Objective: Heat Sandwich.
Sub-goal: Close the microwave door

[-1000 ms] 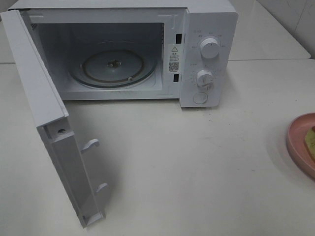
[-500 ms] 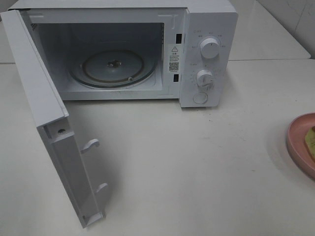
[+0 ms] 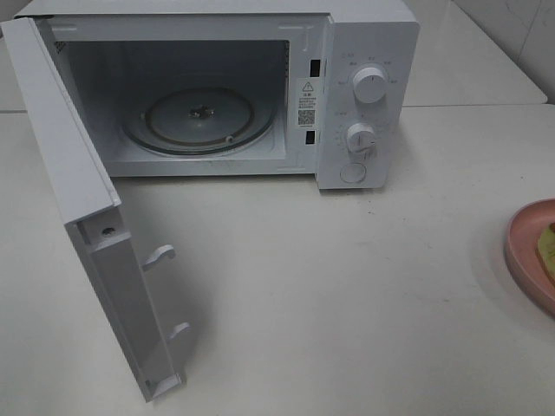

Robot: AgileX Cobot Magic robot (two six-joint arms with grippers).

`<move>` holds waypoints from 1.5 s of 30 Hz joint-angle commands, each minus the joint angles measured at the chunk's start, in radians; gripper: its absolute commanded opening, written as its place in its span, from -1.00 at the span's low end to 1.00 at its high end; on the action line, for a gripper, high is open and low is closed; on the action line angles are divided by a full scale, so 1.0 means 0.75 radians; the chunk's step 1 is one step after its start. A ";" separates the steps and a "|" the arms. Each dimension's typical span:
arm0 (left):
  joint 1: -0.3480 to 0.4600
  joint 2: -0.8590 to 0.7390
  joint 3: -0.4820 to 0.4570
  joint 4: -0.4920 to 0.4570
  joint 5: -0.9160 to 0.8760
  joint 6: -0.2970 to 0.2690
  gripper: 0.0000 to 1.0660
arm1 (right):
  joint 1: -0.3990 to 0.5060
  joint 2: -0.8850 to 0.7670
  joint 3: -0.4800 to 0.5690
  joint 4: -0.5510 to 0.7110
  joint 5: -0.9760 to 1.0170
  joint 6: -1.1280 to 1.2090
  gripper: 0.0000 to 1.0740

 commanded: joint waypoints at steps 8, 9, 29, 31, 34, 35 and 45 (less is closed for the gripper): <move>-0.007 -0.035 0.004 -0.013 -0.015 -0.003 0.90 | -0.009 -0.036 0.003 0.013 -0.021 -0.027 0.42; -0.007 -0.035 0.004 -0.013 -0.015 -0.003 0.90 | -0.009 -0.036 0.003 0.013 -0.021 -0.027 0.42; -0.007 -0.035 0.004 -0.013 -0.015 -0.003 0.90 | -0.009 -0.036 0.003 0.012 -0.021 -0.025 0.42; -0.007 -0.035 0.004 -0.013 -0.015 -0.003 0.90 | -0.009 -0.036 0.003 0.011 -0.021 -0.021 0.42; -0.007 -0.035 0.004 -0.013 -0.015 -0.003 0.90 | -0.009 -0.036 0.003 0.009 -0.021 -0.020 0.42; -0.007 -0.035 0.004 -0.013 -0.015 -0.003 0.90 | -0.009 -0.036 0.003 0.009 -0.021 -0.020 0.42; -0.007 -0.035 0.004 -0.016 -0.015 -0.003 0.90 | -0.009 -0.036 0.003 0.009 -0.021 -0.020 0.42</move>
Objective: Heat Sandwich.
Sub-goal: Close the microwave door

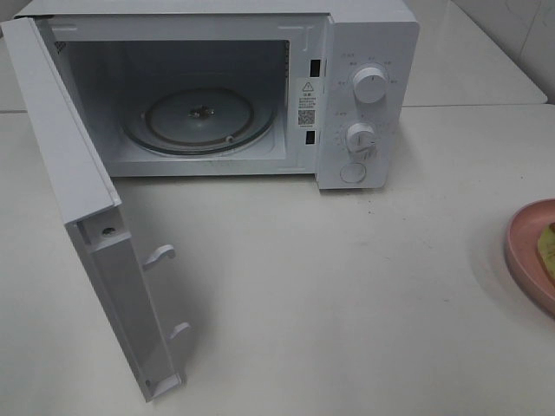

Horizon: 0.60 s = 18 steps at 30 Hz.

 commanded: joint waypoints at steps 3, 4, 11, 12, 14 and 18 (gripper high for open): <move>-0.007 -0.033 0.004 -0.017 -0.016 -0.004 0.90 | -0.009 -0.036 0.000 -0.004 -0.012 -0.008 0.42; -0.007 -0.032 0.004 -0.023 -0.016 -0.004 0.90 | -0.009 -0.036 0.000 -0.004 -0.012 -0.008 0.42; -0.007 -0.028 -0.001 -0.069 -0.025 -0.008 0.90 | -0.009 -0.036 0.000 -0.004 -0.012 -0.008 0.42; -0.007 -0.028 -0.001 -0.069 -0.025 -0.008 0.90 | -0.009 -0.036 0.000 -0.004 -0.012 -0.008 0.42; -0.007 -0.024 -0.015 -0.069 -0.045 -0.011 0.90 | -0.009 -0.036 0.000 -0.004 -0.012 -0.008 0.42; -0.007 0.029 -0.037 -0.069 -0.085 -0.008 0.90 | -0.009 -0.036 0.000 -0.004 -0.012 -0.008 0.42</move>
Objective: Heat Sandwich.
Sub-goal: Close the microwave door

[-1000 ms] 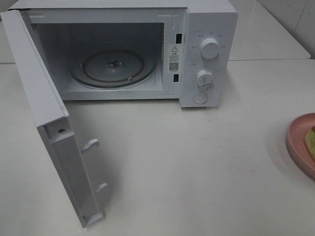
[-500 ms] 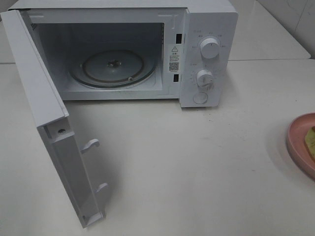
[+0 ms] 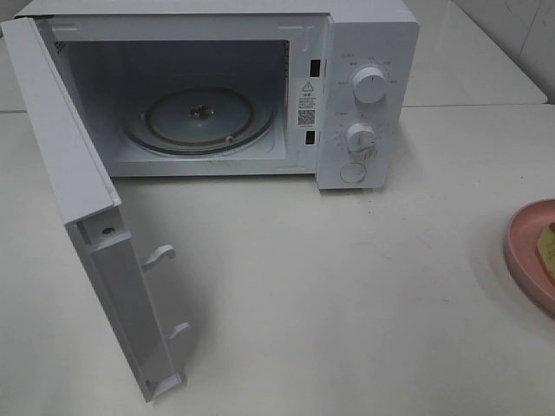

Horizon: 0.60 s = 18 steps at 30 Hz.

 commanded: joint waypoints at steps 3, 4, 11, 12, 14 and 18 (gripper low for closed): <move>-0.007 0.108 -0.021 -0.012 -0.121 -0.007 0.89 | -0.009 -0.036 0.000 -0.004 -0.012 -0.011 0.42; -0.007 0.108 -0.021 -0.012 -0.121 -0.007 0.89 | -0.009 -0.036 0.000 -0.004 -0.012 -0.011 0.42; -0.007 0.316 -0.016 -0.013 -0.305 -0.007 0.52 | -0.009 -0.036 0.000 -0.004 -0.012 -0.011 0.42; -0.007 0.343 -0.011 -0.013 -0.332 -0.007 0.45 | -0.009 -0.036 0.000 -0.004 -0.012 -0.011 0.42; -0.007 0.369 -0.004 -0.013 -0.365 -0.007 0.34 | -0.009 -0.036 0.000 -0.004 -0.012 -0.011 0.42; -0.007 0.457 0.019 -0.013 -0.477 -0.007 -0.10 | -0.009 -0.036 0.000 -0.004 -0.012 -0.011 0.42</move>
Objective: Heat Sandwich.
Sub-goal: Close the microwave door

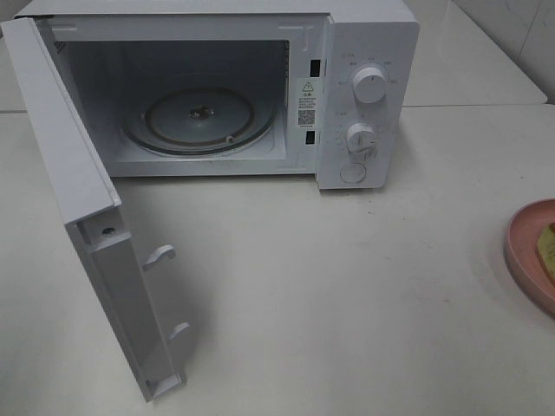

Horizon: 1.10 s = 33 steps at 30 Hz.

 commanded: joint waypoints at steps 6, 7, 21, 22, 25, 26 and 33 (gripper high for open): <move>-0.007 0.240 0.067 -0.011 -0.253 -0.003 -0.99 | -0.009 -0.036 0.000 -0.004 -0.012 -0.011 0.42; -0.007 0.264 0.075 -0.011 -0.280 0.001 -0.99 | -0.009 -0.036 0.000 -0.004 -0.012 -0.011 0.42; -0.007 0.577 0.377 0.012 -1.103 0.003 -0.99 | -0.009 -0.036 0.000 -0.004 -0.012 -0.008 0.42; -0.007 0.577 0.377 0.012 -1.103 0.003 -0.99 | -0.009 -0.036 0.000 -0.004 -0.012 -0.008 0.42; -0.007 0.673 0.427 0.063 -1.333 0.001 -0.99 | -0.009 -0.036 0.000 -0.004 -0.012 -0.008 0.42; -0.007 0.673 0.427 0.063 -1.333 0.001 -0.99 | -0.009 -0.036 0.000 -0.004 -0.012 -0.008 0.42; -0.007 0.899 0.463 0.224 -1.659 -0.040 -0.99 | -0.009 -0.036 0.000 -0.004 -0.012 -0.008 0.42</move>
